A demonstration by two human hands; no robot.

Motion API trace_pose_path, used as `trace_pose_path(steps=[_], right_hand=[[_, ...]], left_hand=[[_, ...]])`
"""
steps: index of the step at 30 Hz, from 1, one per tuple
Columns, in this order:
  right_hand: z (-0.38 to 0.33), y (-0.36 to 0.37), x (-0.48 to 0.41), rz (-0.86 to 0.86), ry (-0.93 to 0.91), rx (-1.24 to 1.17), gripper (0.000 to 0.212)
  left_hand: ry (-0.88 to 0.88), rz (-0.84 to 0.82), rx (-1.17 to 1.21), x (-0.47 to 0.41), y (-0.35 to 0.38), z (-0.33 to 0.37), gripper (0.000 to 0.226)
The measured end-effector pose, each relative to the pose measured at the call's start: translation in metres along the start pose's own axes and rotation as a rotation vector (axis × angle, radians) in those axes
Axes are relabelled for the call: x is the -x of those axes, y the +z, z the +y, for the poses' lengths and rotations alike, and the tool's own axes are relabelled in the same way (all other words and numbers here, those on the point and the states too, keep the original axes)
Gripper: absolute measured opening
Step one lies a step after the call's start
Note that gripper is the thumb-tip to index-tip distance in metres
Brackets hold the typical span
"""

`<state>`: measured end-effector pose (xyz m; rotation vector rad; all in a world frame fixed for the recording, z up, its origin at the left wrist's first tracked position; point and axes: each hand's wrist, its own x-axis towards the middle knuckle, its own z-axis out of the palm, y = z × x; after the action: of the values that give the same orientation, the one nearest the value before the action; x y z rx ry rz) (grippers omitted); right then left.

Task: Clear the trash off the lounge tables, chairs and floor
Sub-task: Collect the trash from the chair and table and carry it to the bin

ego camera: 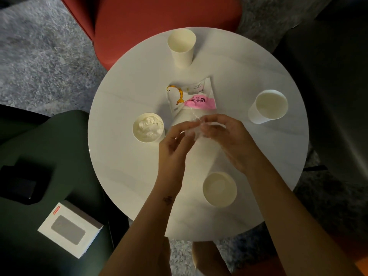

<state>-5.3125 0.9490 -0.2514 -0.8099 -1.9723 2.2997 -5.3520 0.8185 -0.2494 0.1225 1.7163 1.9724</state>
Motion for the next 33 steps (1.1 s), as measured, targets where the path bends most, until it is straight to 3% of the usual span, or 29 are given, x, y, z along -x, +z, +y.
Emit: trace_pose_path(steps=[6,10,13,17,22,26,31,33], right_hand=[[0.003,0.052,-0.022,0.167,-0.173,0.185,0.025],[0.003,0.089,-0.038,0.193,-0.354,0.401,0.011],[0.007,0.106,-0.048,0.163,-0.47,0.732,0.006],[0.016,0.107,-0.049,0.199,-0.547,1.101,0.005],[0.018,0.107,-0.038,0.174,-0.524,1.119,0.021],[0.022,0.112,-0.039,0.082,-0.357,1.203,0.041],[0.026,0.115,-0.047,0.0,-0.263,1.348,0.049],[0.026,0.118,-0.05,-0.032,-0.22,1.399,0.046]], left_hand=[[0.169,0.253,-0.424,-0.008,-0.031,0.017,0.016],[0.185,0.439,-0.705,-0.015,-0.06,0.023,0.008],[0.15,0.51,-0.833,-0.021,-0.077,0.016,0.006],[0.255,0.457,-1.14,-0.031,-0.086,0.005,0.006],[0.225,0.364,-1.307,-0.037,-0.091,-0.006,0.015],[0.112,0.219,-1.185,-0.038,-0.098,-0.006,0.04],[0.246,0.216,-0.972,-0.026,-0.107,-0.001,0.043],[0.259,0.172,-1.025,-0.027,-0.111,-0.001,0.044]])
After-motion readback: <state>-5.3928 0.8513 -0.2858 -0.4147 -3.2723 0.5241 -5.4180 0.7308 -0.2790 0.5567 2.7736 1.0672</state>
